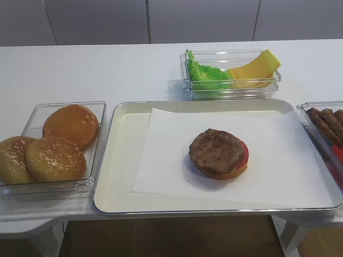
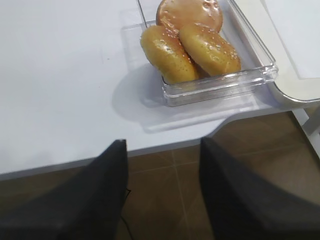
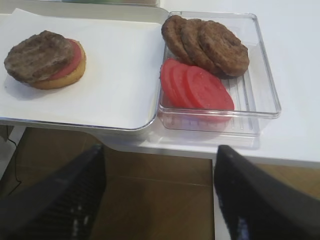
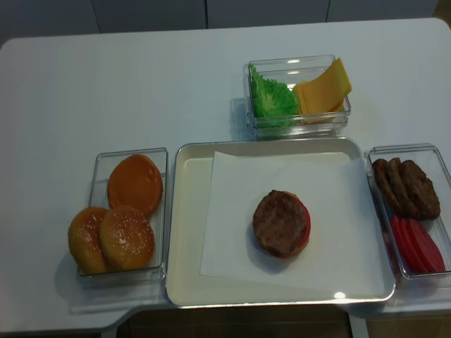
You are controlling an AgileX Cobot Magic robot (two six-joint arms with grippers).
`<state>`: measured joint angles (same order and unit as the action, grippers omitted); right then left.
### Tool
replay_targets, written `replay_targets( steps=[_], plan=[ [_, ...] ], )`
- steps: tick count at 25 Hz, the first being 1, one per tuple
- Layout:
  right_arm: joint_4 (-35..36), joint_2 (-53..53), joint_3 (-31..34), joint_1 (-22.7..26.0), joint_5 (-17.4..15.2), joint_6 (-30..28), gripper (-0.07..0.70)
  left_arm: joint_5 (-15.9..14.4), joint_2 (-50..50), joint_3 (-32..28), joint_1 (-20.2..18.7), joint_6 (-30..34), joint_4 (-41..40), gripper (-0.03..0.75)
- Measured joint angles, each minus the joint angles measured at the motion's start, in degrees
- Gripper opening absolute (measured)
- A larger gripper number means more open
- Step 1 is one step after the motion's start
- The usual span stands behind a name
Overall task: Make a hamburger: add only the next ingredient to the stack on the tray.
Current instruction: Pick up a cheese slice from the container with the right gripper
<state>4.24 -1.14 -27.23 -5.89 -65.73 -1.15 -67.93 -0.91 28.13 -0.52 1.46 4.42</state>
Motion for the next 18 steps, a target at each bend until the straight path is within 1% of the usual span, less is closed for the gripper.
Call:
replay_targets(
  steps=[18],
  plan=[
    [0.0, 0.0, 0.0, 0.0, 0.0, 0.0, 0.51, 0.0, 0.0, 0.0, 0.0, 0.0, 0.0, 0.351]
  ],
)
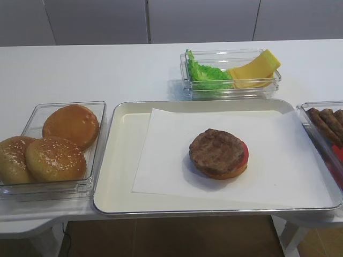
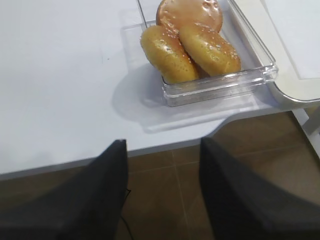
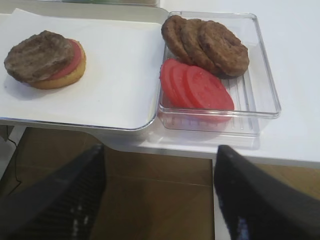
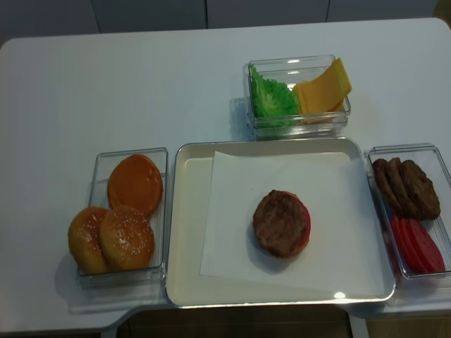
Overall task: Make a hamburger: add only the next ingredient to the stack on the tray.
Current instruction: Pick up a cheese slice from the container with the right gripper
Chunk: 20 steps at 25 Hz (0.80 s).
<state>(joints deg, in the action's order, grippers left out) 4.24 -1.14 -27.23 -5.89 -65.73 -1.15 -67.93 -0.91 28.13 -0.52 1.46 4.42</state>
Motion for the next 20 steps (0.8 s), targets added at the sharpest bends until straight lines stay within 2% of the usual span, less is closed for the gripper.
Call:
replay_targets(
  steps=[15, 17, 20],
  plan=[
    [0.11, 0.0, 0.0, 0.0, 0.0, 0.0, 0.51, 0.0, 0.0, 0.0, 0.0, 0.0, 0.0, 0.351],
    [0.11, 0.0, -0.12, 0.0, 0.85, 2.14, 0.51, 0.0, 0.0, 0.0, 0.0, 0.0, 0.0, 0.351],
    [0.11, 0.0, -0.62, 0.0, 4.03, 10.04, 0.51, 0.0, 0.0, 0.0, 0.0, 0.0, 0.0, 0.351]
  ],
)
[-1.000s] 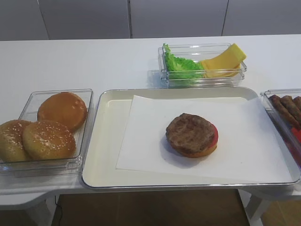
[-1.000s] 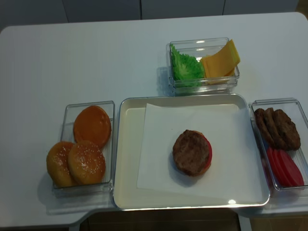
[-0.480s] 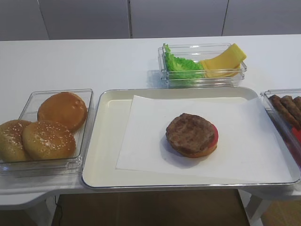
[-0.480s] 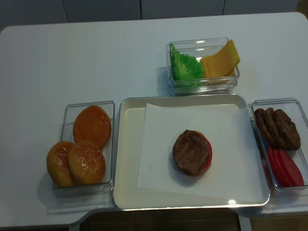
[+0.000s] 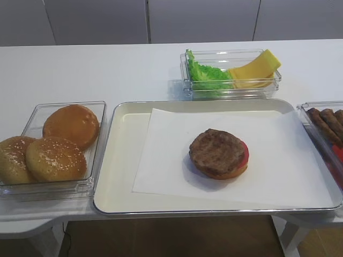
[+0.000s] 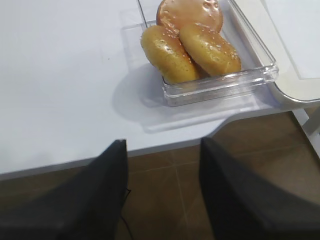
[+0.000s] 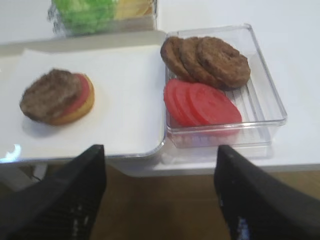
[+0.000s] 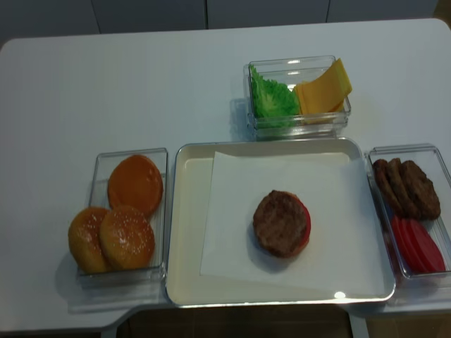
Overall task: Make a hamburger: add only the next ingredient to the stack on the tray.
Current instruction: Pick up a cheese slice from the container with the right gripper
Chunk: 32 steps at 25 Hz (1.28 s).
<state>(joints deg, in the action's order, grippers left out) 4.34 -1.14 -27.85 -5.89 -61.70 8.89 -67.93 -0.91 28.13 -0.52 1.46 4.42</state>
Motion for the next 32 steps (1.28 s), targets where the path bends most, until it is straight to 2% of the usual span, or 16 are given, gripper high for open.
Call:
replay_targets(
  steps=[2, 6, 14, 21, 27, 32],
  plan=[
    [0.48, 0.58, -0.23, 0.0, 1.67, 3.11, 0.51, 0.0, 0.0, 0.0, 0.0, 0.0, 0.0, 0.351],
    [1.27, 5.87, -1.4, 0.0, 4.73, 4.06, 0.51, 0.0, 0.0, 0.0, 0.0, 0.0, 0.0, 0.351],
    [1.46, 23.55, -5.73, 0.0, 15.42, 1.2, 0.51, 0.0, 0.0, 0.0, 0.0, 0.0, 0.0, 0.351],
    [1.34, 43.08, -12.5, 0.0, 22.17, -2.06, 0.51, 0.0, 0.0, 0.0, 0.0, 0.0, 0.0, 0.351],
    [1.25, 57.99, -20.0, 0.0, 25.41, -2.54, 0.51, 0.0, 0.0, 0.0, 0.0, 0.0, 0.0, 0.351],
    [1.25, 70.22, -28.16, 0.0, 25.53, -3.78, 0.51, 0.0, 0.0, 0.0, 0.0, 0.0, 0.0, 0.351]
  ],
)
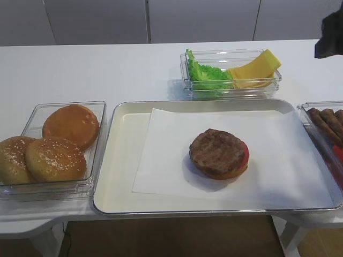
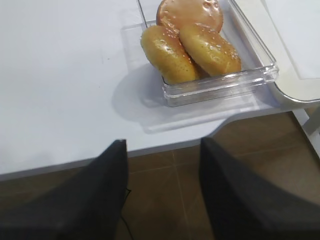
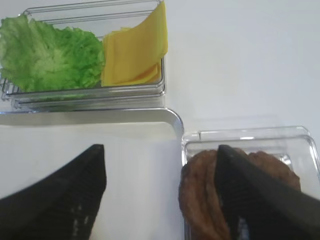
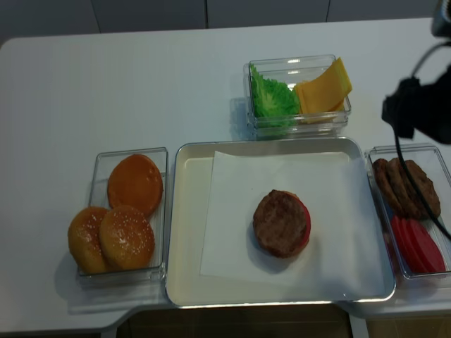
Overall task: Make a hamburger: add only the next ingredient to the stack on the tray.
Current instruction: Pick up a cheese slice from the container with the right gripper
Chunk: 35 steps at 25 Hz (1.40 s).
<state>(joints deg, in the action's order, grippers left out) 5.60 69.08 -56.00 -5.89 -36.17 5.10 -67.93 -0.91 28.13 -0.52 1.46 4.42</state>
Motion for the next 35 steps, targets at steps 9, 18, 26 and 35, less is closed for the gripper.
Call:
replay_targets(
  steps=[9, 18, 26, 35],
  plan=[
    [0.73, 20.8, -18.71, 0.0, -3.75, -2.86, 0.51, 0.0, 0.0, 0.0, 0.0, 0.0, 0.0, 0.351],
    [4.7, 36.08, -32.58, 1.58, -9.08, -5.74, 0.51, 0.0, 0.0, 0.0, 0.0, 0.0, 0.0, 0.351],
    [19.39, 40.99, -35.73, 9.1, -11.43, -15.99, 0.472, 0.0, 0.0, 0.0, 0.0, 0.0, 0.0, 0.351],
    [26.61, 43.94, -35.81, 9.44, -11.56, -21.7, 0.361, 0.0, 0.0, 0.0, 0.0, 0.0, 0.0, 0.351]
  ],
)
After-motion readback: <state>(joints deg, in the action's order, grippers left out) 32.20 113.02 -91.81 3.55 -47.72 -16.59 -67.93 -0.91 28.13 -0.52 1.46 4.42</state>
